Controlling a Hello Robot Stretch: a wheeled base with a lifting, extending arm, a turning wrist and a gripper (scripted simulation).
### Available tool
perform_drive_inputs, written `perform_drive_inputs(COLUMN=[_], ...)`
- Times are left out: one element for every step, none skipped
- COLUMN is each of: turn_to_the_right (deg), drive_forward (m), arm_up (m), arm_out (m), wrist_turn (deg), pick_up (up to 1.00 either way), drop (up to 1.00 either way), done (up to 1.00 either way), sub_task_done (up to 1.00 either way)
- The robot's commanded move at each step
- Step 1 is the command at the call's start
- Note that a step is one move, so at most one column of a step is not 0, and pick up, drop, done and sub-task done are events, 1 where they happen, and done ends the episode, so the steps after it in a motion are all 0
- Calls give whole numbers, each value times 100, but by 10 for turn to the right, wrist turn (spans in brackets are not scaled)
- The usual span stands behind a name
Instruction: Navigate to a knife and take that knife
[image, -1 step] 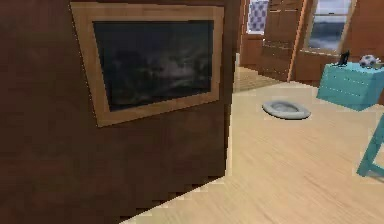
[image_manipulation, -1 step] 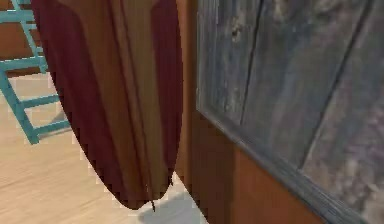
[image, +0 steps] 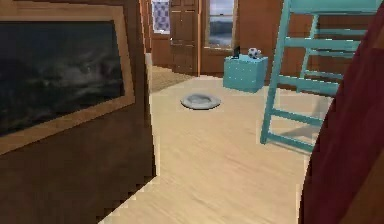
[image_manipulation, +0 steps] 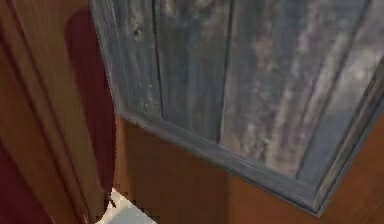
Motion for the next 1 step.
perform_drive_inputs(turn_to_the_right=[0], drive_forward=[100], arm_up=[0], arm_out=[0], wrist_turn=[0], pick_up=[0], drop=[0], done=[0], sub_task_done=[0])
